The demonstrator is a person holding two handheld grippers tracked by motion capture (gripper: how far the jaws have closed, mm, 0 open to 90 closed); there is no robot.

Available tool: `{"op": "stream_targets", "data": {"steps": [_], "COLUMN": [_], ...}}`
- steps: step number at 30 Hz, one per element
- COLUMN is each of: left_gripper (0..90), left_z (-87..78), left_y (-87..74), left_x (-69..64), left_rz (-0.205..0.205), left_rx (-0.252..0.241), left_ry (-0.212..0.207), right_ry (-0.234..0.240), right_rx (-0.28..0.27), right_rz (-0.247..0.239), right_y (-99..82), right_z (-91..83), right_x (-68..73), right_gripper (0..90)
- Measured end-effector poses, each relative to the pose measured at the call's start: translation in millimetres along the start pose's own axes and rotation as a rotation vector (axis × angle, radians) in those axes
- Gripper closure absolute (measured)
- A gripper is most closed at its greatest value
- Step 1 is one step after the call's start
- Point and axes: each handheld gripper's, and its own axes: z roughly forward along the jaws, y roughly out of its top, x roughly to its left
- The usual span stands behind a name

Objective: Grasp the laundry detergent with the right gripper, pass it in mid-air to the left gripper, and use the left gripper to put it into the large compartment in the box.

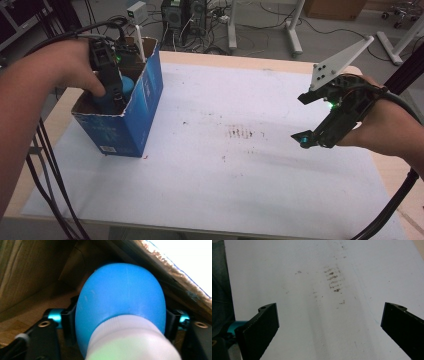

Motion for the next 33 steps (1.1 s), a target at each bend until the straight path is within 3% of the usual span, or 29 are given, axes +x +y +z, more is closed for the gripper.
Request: {"op": "stream_targets", "data": {"steps": [10, 16, 21, 26, 33], "left_gripper": [28.6, 23.1, 20.4, 18.1, 16.4], "left_z": [-17.8, -37.6, -54.4, -70.7, -88.6], "left_y": [-3.5, -8.2, -9.8, -6.0, 7.4], "left_x": [-4.5, -8.8, -13.7, -24.2, -44.4], "left_rz": [-0.008, -0.041, -0.033, -0.005, 0.083], "left_rx": [0.001, -0.028, -0.032, -0.038, -0.062], "left_ry": [0.021, 0.045, 0.070, 0.079, 0.083], "right_ry": [-0.004, -0.005, -0.013, -0.015, 0.003], "right_rx": [-0.011, -0.009, -0.012, -0.011, 0.004], "right_rz": [0.002, 0.005, 0.013, 0.013, -0.002], "right_y": [-4.1, -6.7, -9.3, -7.9, -3.0], "right_z": [-5.1, -8.8, -16.6, -21.7, -21.0], "right_x": [0.2, -0.1, -2.5, -3.6, -4.4], "right_gripper": [0.7, 0.7, 0.7, 0.7, 0.7]}}
